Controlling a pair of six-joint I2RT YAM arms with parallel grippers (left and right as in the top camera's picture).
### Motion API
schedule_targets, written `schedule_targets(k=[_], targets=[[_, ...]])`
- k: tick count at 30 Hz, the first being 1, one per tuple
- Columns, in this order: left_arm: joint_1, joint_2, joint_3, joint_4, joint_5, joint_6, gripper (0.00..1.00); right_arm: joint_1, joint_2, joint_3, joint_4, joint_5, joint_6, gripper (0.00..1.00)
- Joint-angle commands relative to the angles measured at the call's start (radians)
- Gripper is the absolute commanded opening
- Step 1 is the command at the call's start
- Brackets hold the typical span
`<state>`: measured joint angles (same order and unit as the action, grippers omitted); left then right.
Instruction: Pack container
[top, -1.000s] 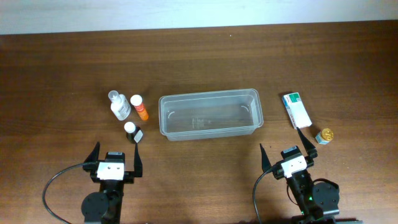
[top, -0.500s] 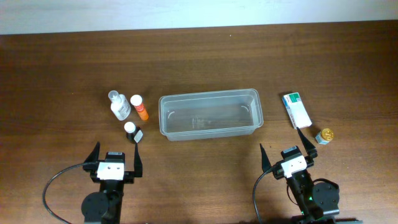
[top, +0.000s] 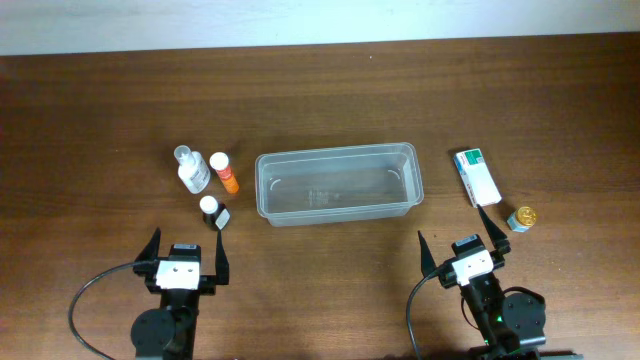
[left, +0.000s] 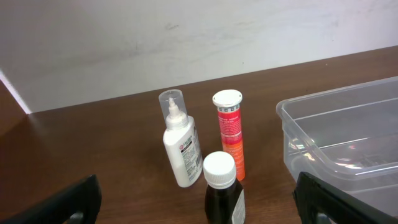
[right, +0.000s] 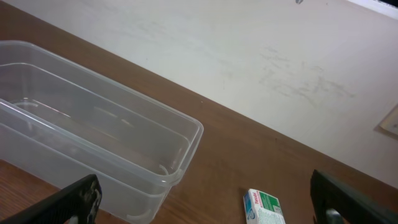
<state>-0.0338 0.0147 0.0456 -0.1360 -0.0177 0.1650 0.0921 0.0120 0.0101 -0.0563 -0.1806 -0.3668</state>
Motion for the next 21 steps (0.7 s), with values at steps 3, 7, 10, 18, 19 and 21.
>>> schedule_targets(k=[3, 7, 10, 18, 19, 21], targets=[[0.004, -0.009, -0.01, -0.001, 0.004, 0.013, 0.99, -0.008, -0.006, -0.005, -0.007, 0.006, 0.009, 0.98], [0.004, -0.009, -0.01, -0.001, 0.004, 0.013, 0.99, -0.008, -0.006, -0.005, -0.007, 0.006, 0.009, 0.98], [0.004, -0.009, -0.01, -0.001, 0.006, 0.012, 0.99, -0.008, -0.006, -0.005, -0.007, 0.006, 0.009, 0.98], [0.004, -0.009, 0.007, 0.043, 0.211, 0.005, 0.99, -0.008, -0.006, -0.005, -0.007, 0.006, 0.009, 0.98], [0.004, -0.009, 0.025, 0.045, 0.276, 0.005, 0.99, -0.008, -0.006, -0.005, -0.007, 0.006, 0.009, 0.99], [0.004, -0.009, 0.075, 0.037, 0.365, 0.001, 0.99, -0.008, -0.006, -0.005, -0.007, 0.006, 0.009, 0.98]])
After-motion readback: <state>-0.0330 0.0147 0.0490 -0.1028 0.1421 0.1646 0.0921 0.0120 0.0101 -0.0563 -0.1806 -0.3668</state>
